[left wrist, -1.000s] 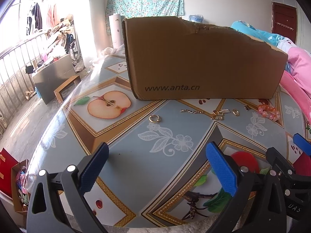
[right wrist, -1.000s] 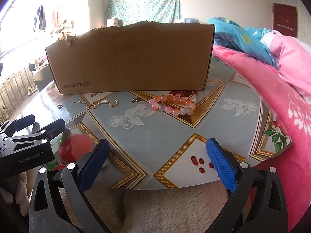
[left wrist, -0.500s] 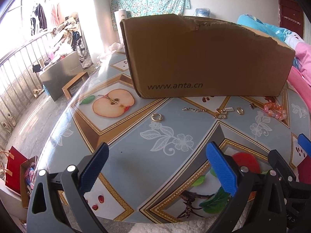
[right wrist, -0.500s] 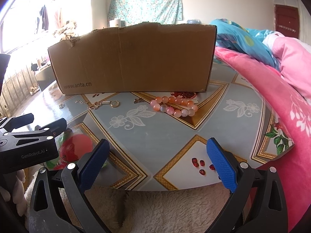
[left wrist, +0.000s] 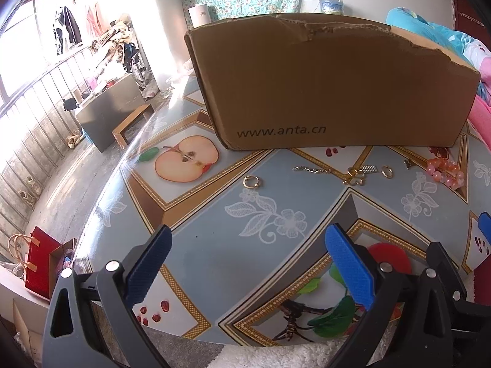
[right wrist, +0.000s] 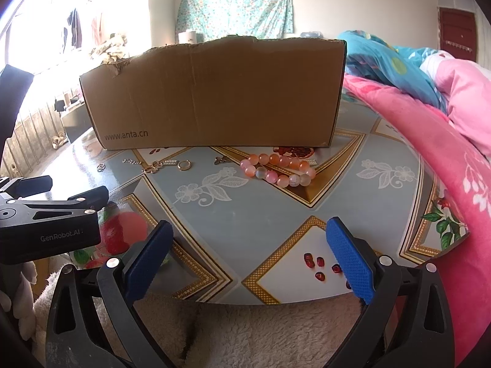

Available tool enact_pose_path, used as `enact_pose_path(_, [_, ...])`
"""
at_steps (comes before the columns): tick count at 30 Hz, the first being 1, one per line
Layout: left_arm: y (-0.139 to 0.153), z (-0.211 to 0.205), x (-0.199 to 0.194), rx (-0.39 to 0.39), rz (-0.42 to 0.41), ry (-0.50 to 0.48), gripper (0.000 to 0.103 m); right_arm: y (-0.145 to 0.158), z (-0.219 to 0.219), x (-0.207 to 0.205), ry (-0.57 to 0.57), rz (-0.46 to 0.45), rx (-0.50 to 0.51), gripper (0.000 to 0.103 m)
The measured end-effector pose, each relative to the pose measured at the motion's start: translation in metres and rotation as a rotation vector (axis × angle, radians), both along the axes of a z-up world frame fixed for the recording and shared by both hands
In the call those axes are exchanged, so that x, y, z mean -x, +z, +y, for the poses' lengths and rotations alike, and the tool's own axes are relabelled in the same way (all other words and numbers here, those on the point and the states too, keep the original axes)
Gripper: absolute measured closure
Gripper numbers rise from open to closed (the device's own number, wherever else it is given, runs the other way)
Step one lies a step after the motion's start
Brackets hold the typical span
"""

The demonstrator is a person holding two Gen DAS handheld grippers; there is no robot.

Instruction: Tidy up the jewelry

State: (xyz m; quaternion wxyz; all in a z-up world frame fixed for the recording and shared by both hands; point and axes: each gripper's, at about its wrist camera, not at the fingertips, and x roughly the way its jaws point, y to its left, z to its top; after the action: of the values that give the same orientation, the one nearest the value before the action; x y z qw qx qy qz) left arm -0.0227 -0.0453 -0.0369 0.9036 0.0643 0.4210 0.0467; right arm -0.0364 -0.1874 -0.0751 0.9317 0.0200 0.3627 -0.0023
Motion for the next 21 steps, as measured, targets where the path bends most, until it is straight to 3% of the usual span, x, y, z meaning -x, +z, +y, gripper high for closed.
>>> enact_pose_path(10, [0.002, -0.013, 0.004, -0.101, -0.029, -0.015, 0.004, -0.002, -0.004, -0.002, 0.006, -0.005, -0.008, 0.008])
enact_pose_path(15, [0.001, -0.026, 0.007, -0.22, -0.058, -0.066, 0.004, -0.003, -0.003, 0.002, 0.021, -0.01, -0.006, 0.008])
enact_pose_path(21, [0.002, -0.028, 0.004, -0.238, -0.055, -0.065, 0.004, -0.004, -0.004, 0.004, 0.039, -0.012, -0.008, 0.008])
